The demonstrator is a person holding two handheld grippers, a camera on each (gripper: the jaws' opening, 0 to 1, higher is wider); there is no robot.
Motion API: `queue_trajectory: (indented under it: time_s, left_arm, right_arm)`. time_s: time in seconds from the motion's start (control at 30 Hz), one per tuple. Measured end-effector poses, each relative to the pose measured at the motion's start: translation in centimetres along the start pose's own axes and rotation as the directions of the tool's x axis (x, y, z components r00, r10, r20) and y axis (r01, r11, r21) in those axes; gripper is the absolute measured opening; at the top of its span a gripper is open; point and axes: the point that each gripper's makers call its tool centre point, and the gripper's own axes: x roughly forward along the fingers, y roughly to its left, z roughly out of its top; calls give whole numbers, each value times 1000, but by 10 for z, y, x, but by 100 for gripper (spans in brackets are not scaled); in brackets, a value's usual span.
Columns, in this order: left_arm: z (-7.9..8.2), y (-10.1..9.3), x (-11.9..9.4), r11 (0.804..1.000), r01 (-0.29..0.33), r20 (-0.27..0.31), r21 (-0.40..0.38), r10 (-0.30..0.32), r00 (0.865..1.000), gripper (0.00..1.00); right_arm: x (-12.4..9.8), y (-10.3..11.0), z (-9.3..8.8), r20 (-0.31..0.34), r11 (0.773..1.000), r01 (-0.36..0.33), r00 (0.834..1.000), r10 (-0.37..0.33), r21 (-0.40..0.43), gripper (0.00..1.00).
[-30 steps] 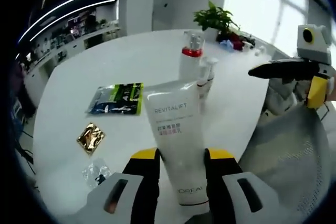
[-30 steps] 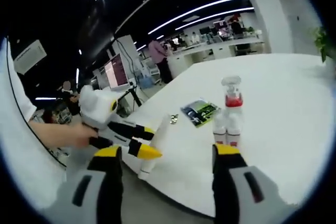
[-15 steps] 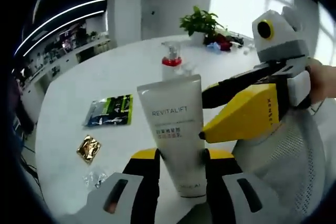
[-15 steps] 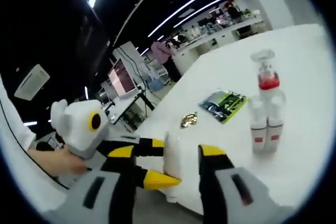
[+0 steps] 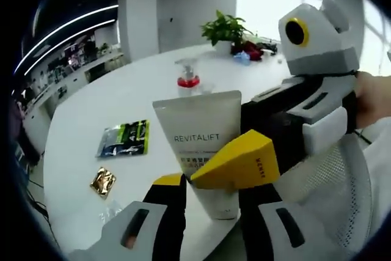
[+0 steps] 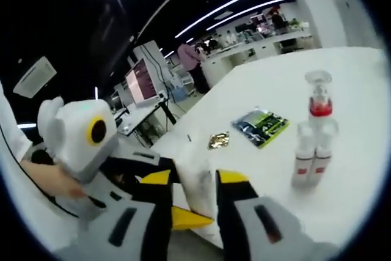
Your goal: Arrange the skincare products in the storage area until every visible bottle or jar stands upright without overlapping.
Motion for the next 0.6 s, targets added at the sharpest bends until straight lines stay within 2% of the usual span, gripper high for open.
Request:
queue_trajectory:
  time_s: [0.03, 0.1, 0.33, 0.4, 0.47, 0.57, 0.6]
  left_arm:
    - [1, 0, 0, 1000, -1, 4, 1, 1, 1000, 30]
    - [2, -1, -2, 1000, -3, 5, 5, 3, 1000, 30]
    - [12, -2, -9, 999, -15, 18, 30, 15, 1000, 31]
    - [15, -4, -11, 1000, 7, 23, 21, -8, 1000, 31]
    - [18, -5, -12, 999, 33, 36, -6, -33, 999, 30]
    - [21, -8, -13, 997, 82, 48, -13, -81, 996, 32]
    - [21, -9, -13, 995, 97, 43, -11, -96, 994, 33]
  right_arm:
    - [-1, 3, 2, 6, 999, -19, 1000, 20, -27, 19]
    - [-3, 2, 4, 8, 998, -9, 1000, 10, -62, 17]
    - [-11, -1, 12, 40, 999, -7, 999, 9, -46, 12]
    - [-13, 0, 14, 40, 997, -26, 999, 29, -76, 11]
    - [-17, 2, 18, 42, 986, -40, 998, 47, -159, 10]
    - [-21, 7, 18, 25, 983, -81, 996, 86, -162, 10]
    - [-23, 12, 19, 24, 978, -120, 992, 126, -170, 10]
